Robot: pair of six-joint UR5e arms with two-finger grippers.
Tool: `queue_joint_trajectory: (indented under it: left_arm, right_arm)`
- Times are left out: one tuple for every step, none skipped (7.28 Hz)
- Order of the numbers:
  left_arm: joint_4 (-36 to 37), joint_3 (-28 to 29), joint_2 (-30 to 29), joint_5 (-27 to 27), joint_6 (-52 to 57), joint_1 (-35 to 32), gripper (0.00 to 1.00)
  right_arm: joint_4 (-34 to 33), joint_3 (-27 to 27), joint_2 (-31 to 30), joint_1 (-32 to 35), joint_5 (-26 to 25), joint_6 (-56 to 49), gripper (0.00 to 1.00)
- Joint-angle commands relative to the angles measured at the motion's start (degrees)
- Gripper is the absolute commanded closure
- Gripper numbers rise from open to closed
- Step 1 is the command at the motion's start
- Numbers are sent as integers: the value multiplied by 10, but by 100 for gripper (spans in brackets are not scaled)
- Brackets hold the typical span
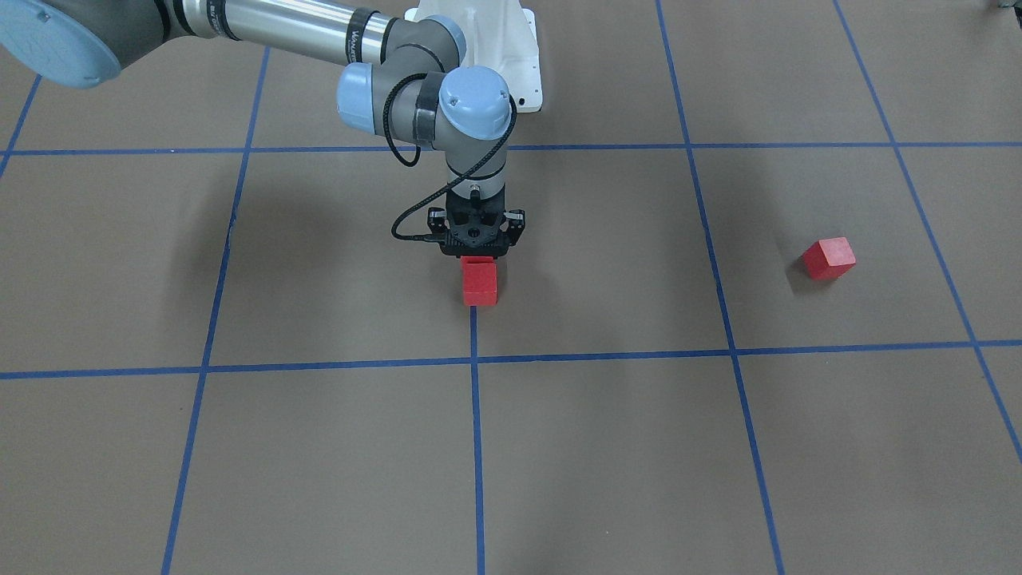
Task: Form red blocks into L shape at center
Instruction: 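Lower the red cube against the center cube's near side and release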
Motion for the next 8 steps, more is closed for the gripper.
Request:
queue_joint_trajectory:
  left_arm:
    - [0, 0, 0, 0, 0, 0, 0]
    - [0, 0, 0, 0, 1, 0, 0]
    - [0, 0, 0, 0, 0, 0, 0]
    - [0, 0, 0, 0, 1, 0, 0]
    - [0, 0, 0, 0, 1, 0, 0]
    - [0, 0, 0, 0, 1, 0, 0]
    - [0, 0, 0, 0, 1, 0, 0]
    - [0, 1, 0, 0, 1, 0, 0]
  right_arm:
    - [0, 0, 1, 0, 0, -1, 100]
    - [0, 0, 3, 0, 0, 0, 100]
    - [0, 0, 3, 0, 0, 0, 100]
    - [0, -1, 3, 0, 0, 0, 100]
    - [1, 0, 3, 0, 0, -1, 100]
    - [6, 0, 2, 0, -1, 0, 97]
    - [8, -1, 2, 0, -1, 1, 90]
    - [9, -1, 1, 0, -1, 1, 83]
